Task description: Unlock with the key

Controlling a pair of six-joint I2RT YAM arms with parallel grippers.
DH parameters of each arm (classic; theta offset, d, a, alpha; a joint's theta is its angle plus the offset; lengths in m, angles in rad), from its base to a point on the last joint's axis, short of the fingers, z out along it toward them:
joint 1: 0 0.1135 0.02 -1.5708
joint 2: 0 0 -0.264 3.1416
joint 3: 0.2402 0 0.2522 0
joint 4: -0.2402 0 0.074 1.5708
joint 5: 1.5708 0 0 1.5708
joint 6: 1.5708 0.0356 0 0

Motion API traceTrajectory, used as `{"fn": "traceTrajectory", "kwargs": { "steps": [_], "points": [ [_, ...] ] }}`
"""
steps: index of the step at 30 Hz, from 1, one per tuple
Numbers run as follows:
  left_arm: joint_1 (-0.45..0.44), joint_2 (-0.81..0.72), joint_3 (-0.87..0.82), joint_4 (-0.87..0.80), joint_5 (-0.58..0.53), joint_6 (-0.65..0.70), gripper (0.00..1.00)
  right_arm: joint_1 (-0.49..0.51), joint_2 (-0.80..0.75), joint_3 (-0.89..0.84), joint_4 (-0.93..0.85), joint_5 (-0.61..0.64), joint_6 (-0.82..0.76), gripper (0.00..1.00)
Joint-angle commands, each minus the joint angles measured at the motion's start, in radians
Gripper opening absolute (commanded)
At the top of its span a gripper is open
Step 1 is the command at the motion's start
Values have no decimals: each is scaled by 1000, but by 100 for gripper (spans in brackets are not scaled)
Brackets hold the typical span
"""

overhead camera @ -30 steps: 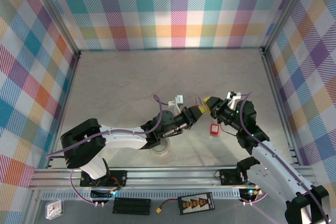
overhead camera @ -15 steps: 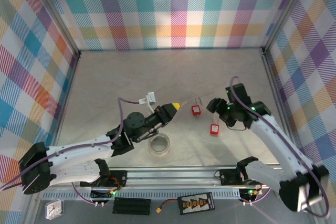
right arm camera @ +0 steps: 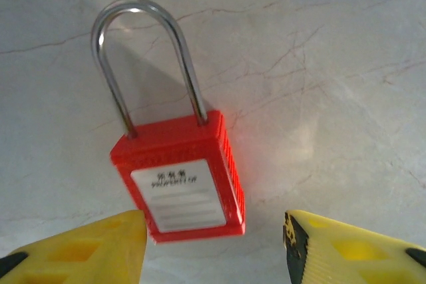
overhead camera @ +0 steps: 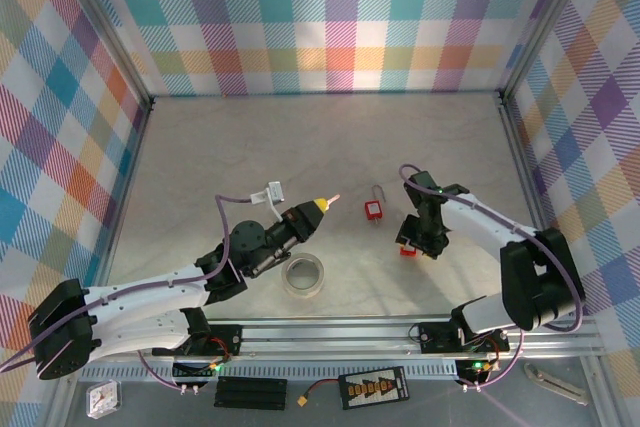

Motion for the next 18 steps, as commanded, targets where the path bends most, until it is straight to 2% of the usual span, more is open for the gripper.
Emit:
{"fn": "traceTrajectory", "kwargs": {
  "steps": [1,11,18],
  "points": [
    [9,7,-16,112,-15,25,0,6,28,-4,70,25,-36,57],
    [9,-16,-32,114,-30,28,0,6,107,-17,149,-10,-51,56],
    [9,-46,-22,69,-30,35,0,11,-41,-10,129,-45,-59,60]
  ]
}}
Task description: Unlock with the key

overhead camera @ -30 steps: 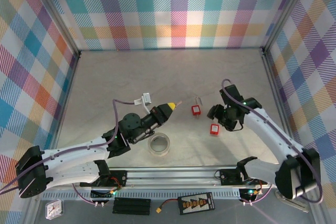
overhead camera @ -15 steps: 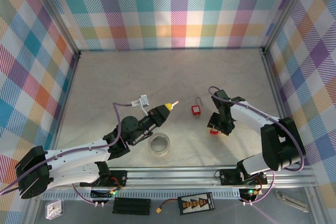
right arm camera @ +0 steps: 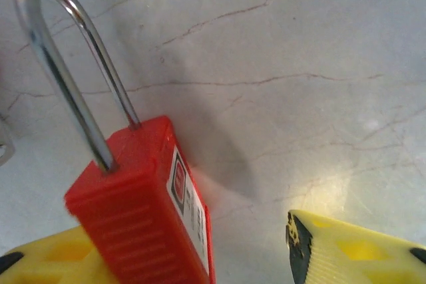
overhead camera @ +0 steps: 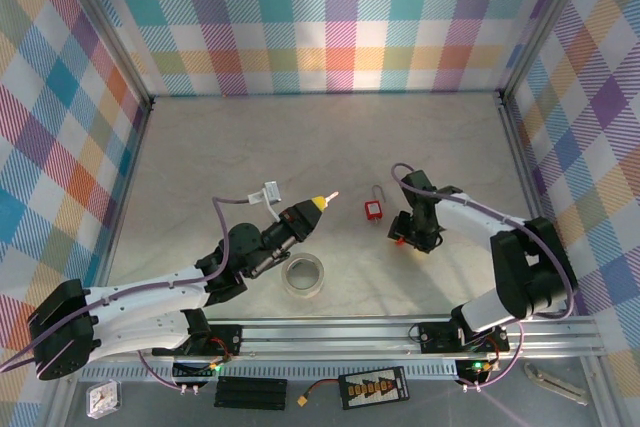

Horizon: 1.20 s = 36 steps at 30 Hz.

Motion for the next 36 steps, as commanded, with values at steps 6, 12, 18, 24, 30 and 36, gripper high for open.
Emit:
{"fn": "traceTrajectory", "kwargs": {
  "steps": [6,12,18,24,30,36],
  "points": [
    [9,-29,13,1,-16,33,0,10,-82,59,-105,5,-47,63],
    [9,-29,10,-3,-14,28,0,11,-20,90,-86,-10,-97,62],
    [9,-43,5,-18,-13,28,0,11,56,139,-71,-14,-171,61],
    [9,-58,-2,-22,-15,28,0,11,138,162,-59,-15,-200,53],
    [9,-65,-1,-38,-11,28,0,10,174,167,-41,8,-209,44],
    [9,-55,5,-41,-6,29,0,10,180,156,-24,3,-213,22]
  ]
}}
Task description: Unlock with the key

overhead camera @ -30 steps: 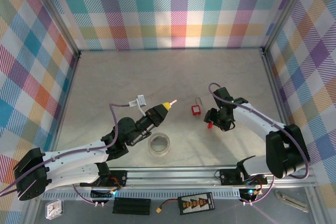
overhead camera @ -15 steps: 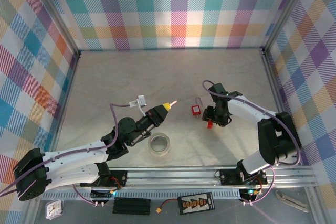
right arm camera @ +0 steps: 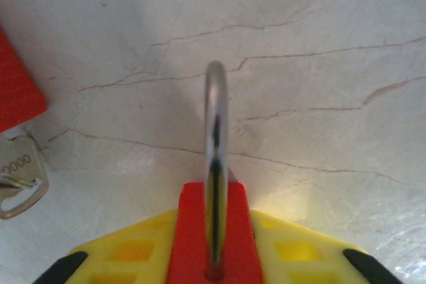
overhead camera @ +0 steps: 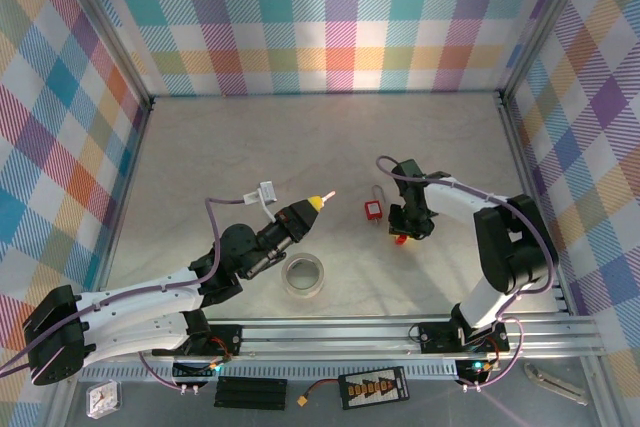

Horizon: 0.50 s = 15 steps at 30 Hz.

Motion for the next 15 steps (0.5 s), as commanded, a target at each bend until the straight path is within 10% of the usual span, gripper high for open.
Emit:
{"fn": "traceTrajectory", "kwargs": {
  "steps": [1,9,15],
  "points": [
    [8,-3,8,6,-1,27,0,4,-10,7,10,1,-5,19],
    [6,90,85,85,25,59,0,5,-311,19,175,-167,113,0],
    [8,214,252,140,8,108,0,13,-535,18,806,-90,387,0]
  ]
}}
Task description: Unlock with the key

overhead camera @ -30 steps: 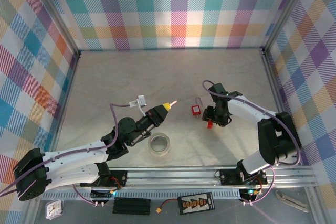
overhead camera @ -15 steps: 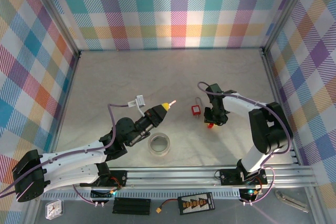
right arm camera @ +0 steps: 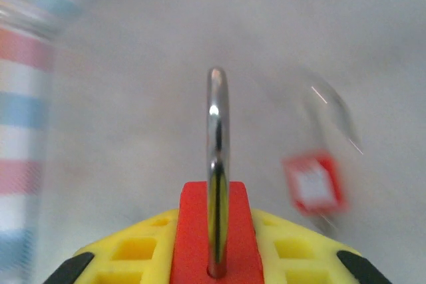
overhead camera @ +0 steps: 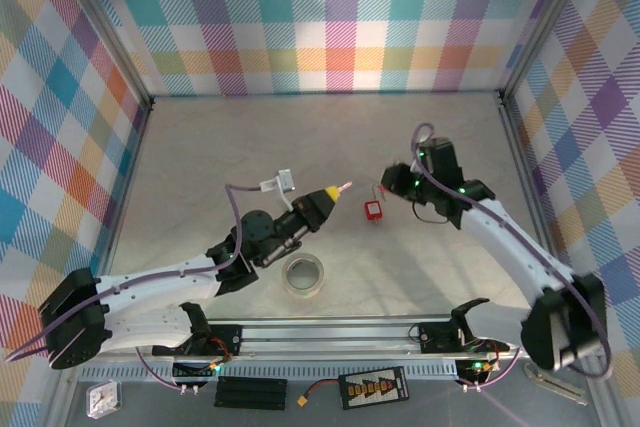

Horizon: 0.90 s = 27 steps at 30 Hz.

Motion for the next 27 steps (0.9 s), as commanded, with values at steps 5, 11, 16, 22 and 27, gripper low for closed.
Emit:
{"fn": "traceTrajectory", "kwargs": {
  "steps": [5,11,16,22,27],
  "points": [
    [8,131,213,123,-56,9,0,32,48,133,621,87,262,0],
    [5,180,286,25,-190,-67,0,56,94,87,807,165,367,0],
    [0,188,309,-116,-285,-124,0,96,89,52,856,174,391,0],
    [0,189,302,-149,-360,-173,0,141,67,5,882,188,400,0],
    [3,197,290,-61,-376,-163,0,172,74,-9,942,181,404,0]
  ]
}}
